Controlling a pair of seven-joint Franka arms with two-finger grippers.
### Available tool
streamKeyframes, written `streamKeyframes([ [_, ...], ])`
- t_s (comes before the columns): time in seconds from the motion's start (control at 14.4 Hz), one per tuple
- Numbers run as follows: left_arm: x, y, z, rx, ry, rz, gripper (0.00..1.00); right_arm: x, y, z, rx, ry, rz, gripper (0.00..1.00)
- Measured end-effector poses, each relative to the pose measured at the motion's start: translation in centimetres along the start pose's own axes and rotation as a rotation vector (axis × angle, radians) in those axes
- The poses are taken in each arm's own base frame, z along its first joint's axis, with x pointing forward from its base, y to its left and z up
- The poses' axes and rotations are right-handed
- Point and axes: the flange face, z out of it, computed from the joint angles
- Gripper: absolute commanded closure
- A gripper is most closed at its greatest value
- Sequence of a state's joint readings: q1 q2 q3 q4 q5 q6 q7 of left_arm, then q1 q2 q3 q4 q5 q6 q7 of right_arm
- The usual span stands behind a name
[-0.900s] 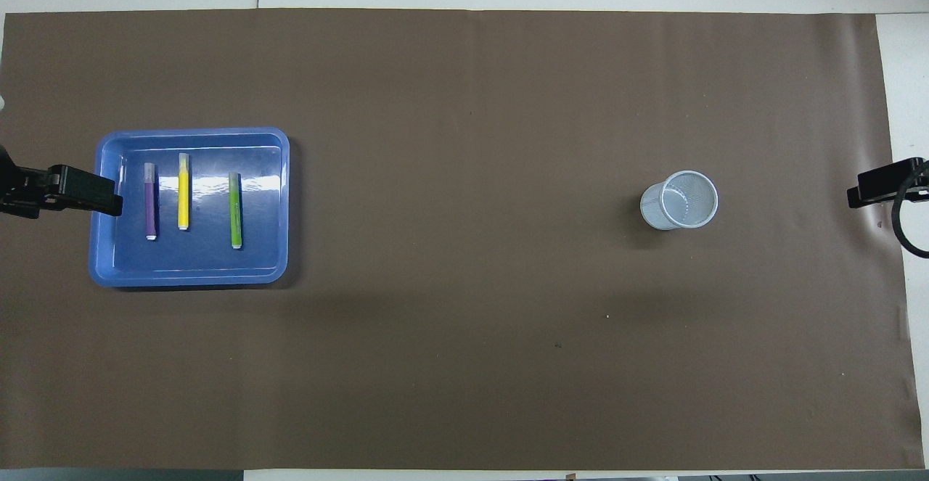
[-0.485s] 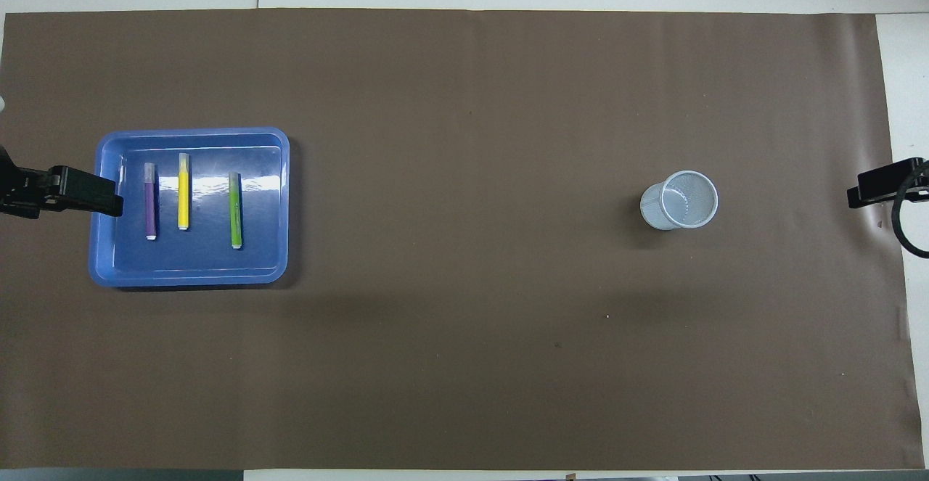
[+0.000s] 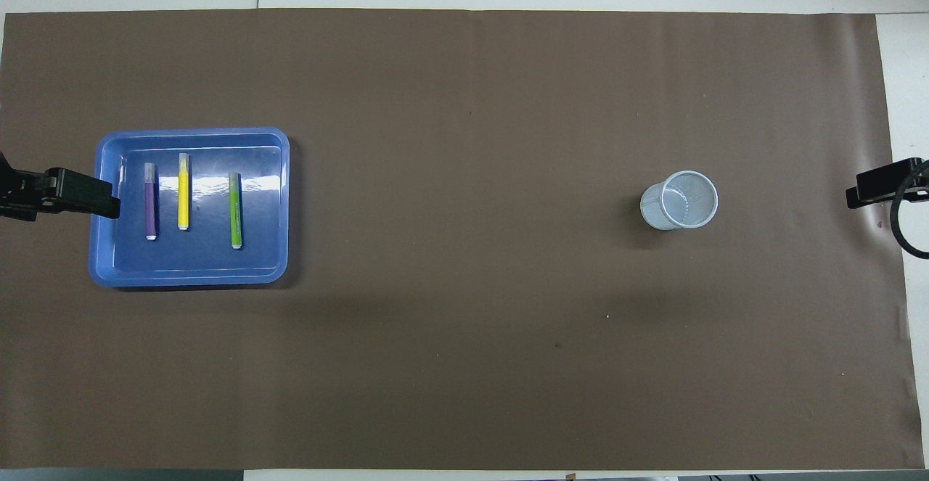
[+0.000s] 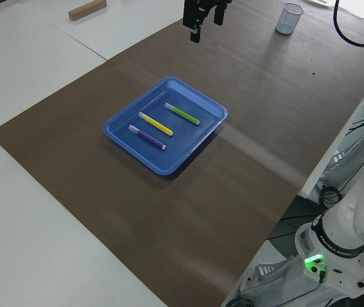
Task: Transfer and insert pens with both arms
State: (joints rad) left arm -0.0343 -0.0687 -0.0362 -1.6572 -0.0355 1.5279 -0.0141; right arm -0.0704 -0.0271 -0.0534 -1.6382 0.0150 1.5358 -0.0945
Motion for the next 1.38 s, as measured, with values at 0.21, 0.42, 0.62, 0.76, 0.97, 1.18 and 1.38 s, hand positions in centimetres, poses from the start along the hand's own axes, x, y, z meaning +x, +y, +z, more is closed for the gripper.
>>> streamKeyframes([
  [0.21, 0.8, -0.1, 2.6, 0.0, 0.03, -0.002, 0.0, 0.1, -0.6, 0.0, 0.026, 0.003, -0.007, 0.0],
  [0.42, 2.0, 0.0, 7.2, 0.0, 0.082, -0.002, 0.0, 0.1, -0.9, 0.0, 0.054, 0.006, -0.008, 0.0],
  [0.62, 2.8, -0.1, 11.7, 0.001, 0.103, -0.003, 0.0, 0.1, -1.8, 0.0, 0.061, 0.006, -0.023, 0.0],
  [0.76, 4.1, -0.2, 14.2, -0.001, 0.119, -0.002, 0.0, 0.2, -2.5, 0.0, 0.069, 0.006, -0.034, 0.0],
  [0.97, 6.5, 0.6, 18.7, -0.003, 0.125, 0.015, 0.0, 0.2, -2.7, -0.1, 0.101, 0.009, -0.032, 0.0],
  [1.18, 8.1, 1.5, 22.9, -0.006, 0.132, 0.031, 0.0, 0.2, -2.7, -0.1, 0.106, 0.009, -0.032, 0.0],
  [1.38, 8.8, 1.4, 26.3, -0.006, 0.131, 0.036, 0.0, 0.2, -2.7, -0.1, 0.109, 0.009, -0.032, 0.0],
])
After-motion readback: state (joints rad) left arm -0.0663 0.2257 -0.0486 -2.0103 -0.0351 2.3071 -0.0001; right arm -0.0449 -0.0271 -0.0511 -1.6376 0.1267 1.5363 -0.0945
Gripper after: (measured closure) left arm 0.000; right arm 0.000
